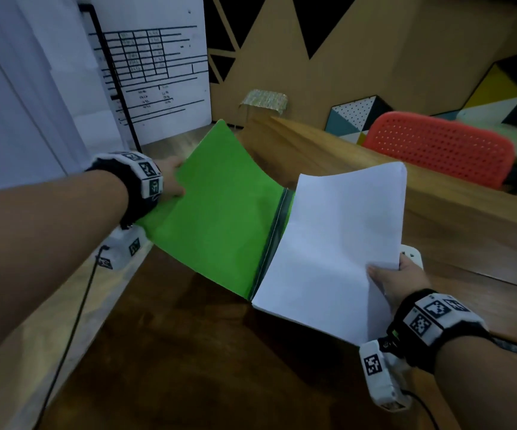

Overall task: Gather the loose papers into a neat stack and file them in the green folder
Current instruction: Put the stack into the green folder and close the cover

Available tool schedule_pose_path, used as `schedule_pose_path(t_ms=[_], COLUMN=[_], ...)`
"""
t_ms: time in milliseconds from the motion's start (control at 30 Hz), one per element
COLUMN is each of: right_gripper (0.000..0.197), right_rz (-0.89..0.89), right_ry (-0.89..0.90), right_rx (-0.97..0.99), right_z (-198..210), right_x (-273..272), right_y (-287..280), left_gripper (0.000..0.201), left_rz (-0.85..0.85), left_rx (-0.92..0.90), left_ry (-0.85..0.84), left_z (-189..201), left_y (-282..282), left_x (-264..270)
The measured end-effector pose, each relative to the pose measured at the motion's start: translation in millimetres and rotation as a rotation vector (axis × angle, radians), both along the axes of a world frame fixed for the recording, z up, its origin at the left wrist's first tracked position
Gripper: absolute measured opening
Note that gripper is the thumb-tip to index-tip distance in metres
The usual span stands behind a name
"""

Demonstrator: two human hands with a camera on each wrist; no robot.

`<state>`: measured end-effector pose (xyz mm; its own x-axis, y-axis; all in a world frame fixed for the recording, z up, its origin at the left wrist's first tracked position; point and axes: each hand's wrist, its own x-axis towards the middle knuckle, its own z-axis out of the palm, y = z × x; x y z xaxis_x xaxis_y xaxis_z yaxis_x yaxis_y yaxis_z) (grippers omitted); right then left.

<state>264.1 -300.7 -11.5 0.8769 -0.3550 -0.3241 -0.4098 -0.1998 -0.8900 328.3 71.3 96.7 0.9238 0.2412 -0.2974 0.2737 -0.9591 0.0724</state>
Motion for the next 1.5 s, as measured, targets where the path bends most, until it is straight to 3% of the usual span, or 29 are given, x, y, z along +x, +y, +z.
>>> schedule_pose_path(t_ms=[100, 267, 467, 667, 1033, 1200, 1333, 1433, 1500], right_gripper=[0.023, 0.008, 0.027, 0.026, 0.037, 0.02, 0.037, 0.04, 0.041], right_rz=[0.025, 0.029, 0.053, 0.055, 0.079, 0.157, 0.158, 0.204, 0.249], right_ry=[0.006, 0.029, 0.125, 0.239, 0.308, 0.292, 0.302, 0.391, 0.457], right_rx=[-0.083, -0.069, -0.011, -0.008, 0.055, -0.106, -0.13, -0.264, -0.347], right_z=[17.9, 28.0, 16.4, -3.3, -28.1, -29.4, -36.7, -32.8, -26.7], right_x=[-25.5, -83.3, -172.9, -230.9, -250.2, -254.1, -249.7, -248.9, -250.2], right_y=[1.6, 5.7, 8.8, 0.4, 1.5, 2.9, 3.1, -1.7, -11.9], left_gripper=[0.064, 0.064, 0.058, 0.057, 0.061, 0.064, 0.065, 0.065, 0.062], left_rz=[-0.057, -0.177, -0.193, -0.329, -0.292, -0.329, -0.369, -0.4, -0.41], left_rx=[-0.136, -0.208, -0.421, -0.328, -0.474, -0.508, -0.525, -0.457, -0.562], left_ry=[-0.084, -0.071, 0.017, 0.01, -0.006, 0.025, 0.087, 0.07, 0.121], left_z=[33.6, 62.5, 69.6, 72.0, 60.2, 55.3, 45.5, 38.4, 30.5], left_y=[-6.7, -30.8, -52.7, -71.2, -101.9, -117.5, -137.6, -159.1, -176.0], left_x=[-38.5, -121.1, -213.3, -274.3, -295.6, -298.7, -301.0, -307.2, -316.6])
